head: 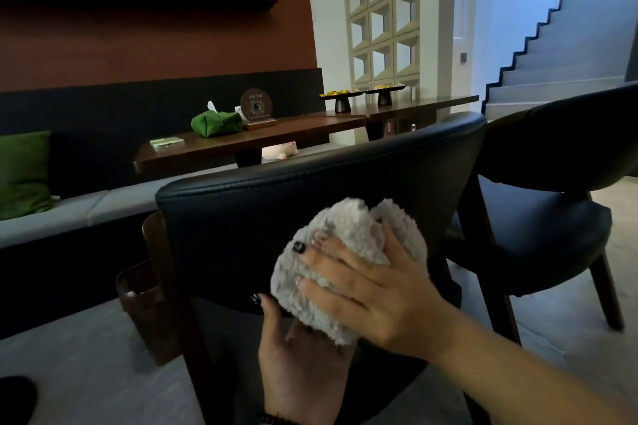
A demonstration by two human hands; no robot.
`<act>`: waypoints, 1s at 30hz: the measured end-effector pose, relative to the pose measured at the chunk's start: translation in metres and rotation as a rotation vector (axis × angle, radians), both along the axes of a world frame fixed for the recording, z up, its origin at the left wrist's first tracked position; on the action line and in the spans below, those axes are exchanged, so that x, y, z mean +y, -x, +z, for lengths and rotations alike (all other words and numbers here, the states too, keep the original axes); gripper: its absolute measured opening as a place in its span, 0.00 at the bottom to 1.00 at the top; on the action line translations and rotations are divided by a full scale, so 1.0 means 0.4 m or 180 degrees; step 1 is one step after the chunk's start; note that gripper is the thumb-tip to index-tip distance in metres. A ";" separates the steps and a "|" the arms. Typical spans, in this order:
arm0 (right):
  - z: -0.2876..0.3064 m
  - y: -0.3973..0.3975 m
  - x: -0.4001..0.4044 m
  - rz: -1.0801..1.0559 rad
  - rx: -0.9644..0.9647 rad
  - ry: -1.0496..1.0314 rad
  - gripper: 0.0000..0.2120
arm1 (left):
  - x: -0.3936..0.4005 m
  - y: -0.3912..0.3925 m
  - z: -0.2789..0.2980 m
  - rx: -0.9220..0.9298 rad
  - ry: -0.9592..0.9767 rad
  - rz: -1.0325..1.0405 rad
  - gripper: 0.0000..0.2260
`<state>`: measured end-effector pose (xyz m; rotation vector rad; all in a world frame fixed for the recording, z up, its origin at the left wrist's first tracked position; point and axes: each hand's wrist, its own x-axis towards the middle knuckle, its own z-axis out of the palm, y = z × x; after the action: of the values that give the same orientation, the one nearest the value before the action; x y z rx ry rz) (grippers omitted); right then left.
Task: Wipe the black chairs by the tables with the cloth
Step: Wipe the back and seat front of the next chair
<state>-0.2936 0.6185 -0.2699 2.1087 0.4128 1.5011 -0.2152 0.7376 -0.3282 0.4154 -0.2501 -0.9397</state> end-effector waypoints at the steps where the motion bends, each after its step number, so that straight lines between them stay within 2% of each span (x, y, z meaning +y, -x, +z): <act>1: 0.021 0.001 -0.002 0.0053 -0.0116 -0.0124 0.12 | -0.006 -0.003 -0.004 0.0063 -0.0168 0.0109 0.34; 4: 0.064 -0.023 0.028 0.0374 -0.0438 -0.0589 0.11 | -0.013 -0.006 -0.009 0.0159 -0.0433 0.0313 0.40; 8: 0.024 -0.015 0.016 0.0241 -0.0054 -0.0056 0.11 | 0.006 -0.005 -0.016 -0.0055 -0.0035 0.0066 0.35; 11: 0.007 0.021 -0.003 0.0136 0.0231 0.0097 0.12 | 0.020 -0.007 -0.003 0.0101 0.0250 -0.0224 0.42; 13: 0.036 0.033 0.004 0.0308 0.0088 -0.0062 0.11 | 0.013 -0.005 0.006 0.0346 0.0190 -0.0146 0.48; 17: 0.136 0.007 0.029 0.0837 -0.0502 -0.0764 0.14 | -0.003 -0.006 0.009 0.0648 -0.0029 0.0198 0.52; 19: 0.117 -0.008 0.034 0.0751 -0.0458 -0.0671 0.14 | 0.003 -0.005 0.004 0.0719 0.0022 0.0309 0.53; 23: -0.002 0.015 -0.013 0.0228 0.0316 0.0123 0.09 | 0.017 0.005 0.003 0.0560 0.0369 0.0097 0.45; 25: -0.023 0.038 -0.036 0.0106 0.0639 0.0426 0.08 | 0.020 0.012 0.002 0.0516 0.0247 0.0085 0.43; 27: -0.014 0.057 -0.038 0.0241 0.0664 0.0367 0.10 | 0.017 0.016 0.006 0.0510 0.0106 0.0170 0.41; 30: 0.051 0.054 -0.013 0.0614 0.0198 -0.0158 0.12 | 0.010 0.016 0.013 0.0604 -0.0034 0.0371 0.42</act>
<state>-0.3150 0.6133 -0.2494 2.2117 0.6234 1.5689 -0.2218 0.7414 -0.3232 0.3442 -0.0475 -0.8598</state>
